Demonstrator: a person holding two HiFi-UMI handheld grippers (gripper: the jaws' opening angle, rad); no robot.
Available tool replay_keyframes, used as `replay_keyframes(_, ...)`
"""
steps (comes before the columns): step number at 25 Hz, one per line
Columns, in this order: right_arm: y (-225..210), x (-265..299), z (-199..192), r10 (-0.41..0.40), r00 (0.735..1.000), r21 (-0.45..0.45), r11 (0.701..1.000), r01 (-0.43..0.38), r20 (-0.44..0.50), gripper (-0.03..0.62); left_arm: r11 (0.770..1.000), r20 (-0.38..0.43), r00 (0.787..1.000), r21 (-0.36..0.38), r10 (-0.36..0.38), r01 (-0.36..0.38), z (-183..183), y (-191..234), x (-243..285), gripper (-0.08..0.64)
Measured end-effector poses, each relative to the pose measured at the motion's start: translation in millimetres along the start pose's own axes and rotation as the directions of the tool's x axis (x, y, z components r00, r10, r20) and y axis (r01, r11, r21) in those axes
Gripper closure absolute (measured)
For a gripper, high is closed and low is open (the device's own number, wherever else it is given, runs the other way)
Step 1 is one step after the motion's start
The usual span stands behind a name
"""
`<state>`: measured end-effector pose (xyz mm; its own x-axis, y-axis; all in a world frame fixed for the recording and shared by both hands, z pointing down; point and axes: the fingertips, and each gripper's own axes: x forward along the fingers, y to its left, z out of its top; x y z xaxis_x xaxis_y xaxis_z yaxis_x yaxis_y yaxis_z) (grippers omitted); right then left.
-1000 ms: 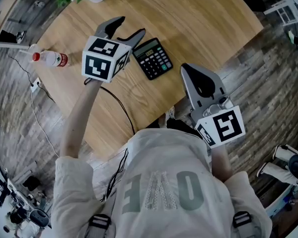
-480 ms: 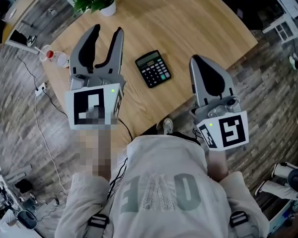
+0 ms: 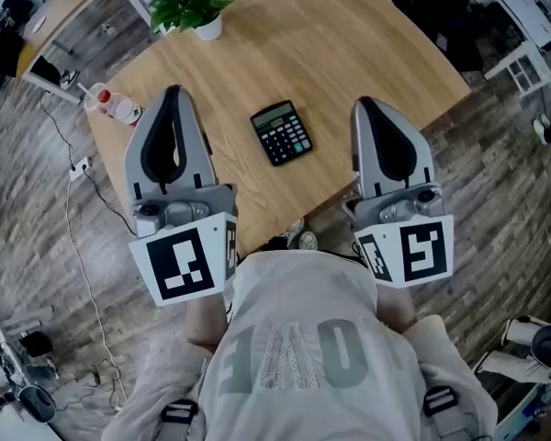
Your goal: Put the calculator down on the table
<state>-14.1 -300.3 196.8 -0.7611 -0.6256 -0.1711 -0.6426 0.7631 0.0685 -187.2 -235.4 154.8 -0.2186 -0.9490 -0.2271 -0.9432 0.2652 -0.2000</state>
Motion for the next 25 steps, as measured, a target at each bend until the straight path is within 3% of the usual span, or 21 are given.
replay_keyframes(25, 4, -10, 7, 0.032, 0.999, -0.004, 0.999, -0.032, 0.016, 0.574, 0.999, 0.06, 0.998, -0.033, 0.032, -0.03, 20, -1, -24, 0.551)
